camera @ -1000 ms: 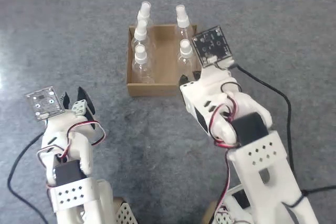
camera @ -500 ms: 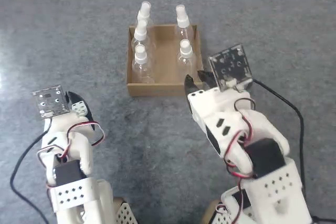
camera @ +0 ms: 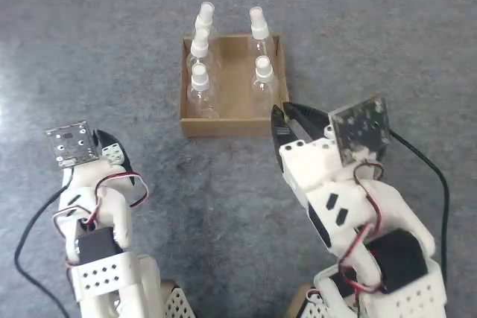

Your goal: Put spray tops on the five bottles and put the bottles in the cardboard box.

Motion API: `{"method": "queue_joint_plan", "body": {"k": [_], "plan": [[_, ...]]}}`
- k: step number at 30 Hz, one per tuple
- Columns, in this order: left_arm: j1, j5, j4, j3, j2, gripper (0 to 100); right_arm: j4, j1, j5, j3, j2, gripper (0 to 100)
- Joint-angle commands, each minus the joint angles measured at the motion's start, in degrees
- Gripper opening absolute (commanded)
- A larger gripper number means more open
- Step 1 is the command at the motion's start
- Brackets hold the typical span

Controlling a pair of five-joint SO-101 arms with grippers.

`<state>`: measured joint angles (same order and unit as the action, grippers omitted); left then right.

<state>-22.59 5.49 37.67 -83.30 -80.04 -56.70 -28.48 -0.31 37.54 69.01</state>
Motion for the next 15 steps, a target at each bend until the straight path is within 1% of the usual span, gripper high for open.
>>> {"method": "queue_joint_plan", "body": {"k": [1,5,10,15], "plan": [[0.26,-0.79,-1.93,0.48,-0.97,1,0.92,0.04,0.44,-0.62,2.68,0.6],[0.26,-0.79,-1.93,0.48,-0.97,1,0.48,0.31,0.7,-0.53,4.18,0.6],[0.18,-0.79,-3.16,0.13,-0.88,1,-7.34,0.4,0.7,-0.53,8.75,0.6],[0.18,-0.79,-4.66,-0.75,-0.88,1,-12.0,0.4,0.35,-0.44,13.76,0.6]]}}
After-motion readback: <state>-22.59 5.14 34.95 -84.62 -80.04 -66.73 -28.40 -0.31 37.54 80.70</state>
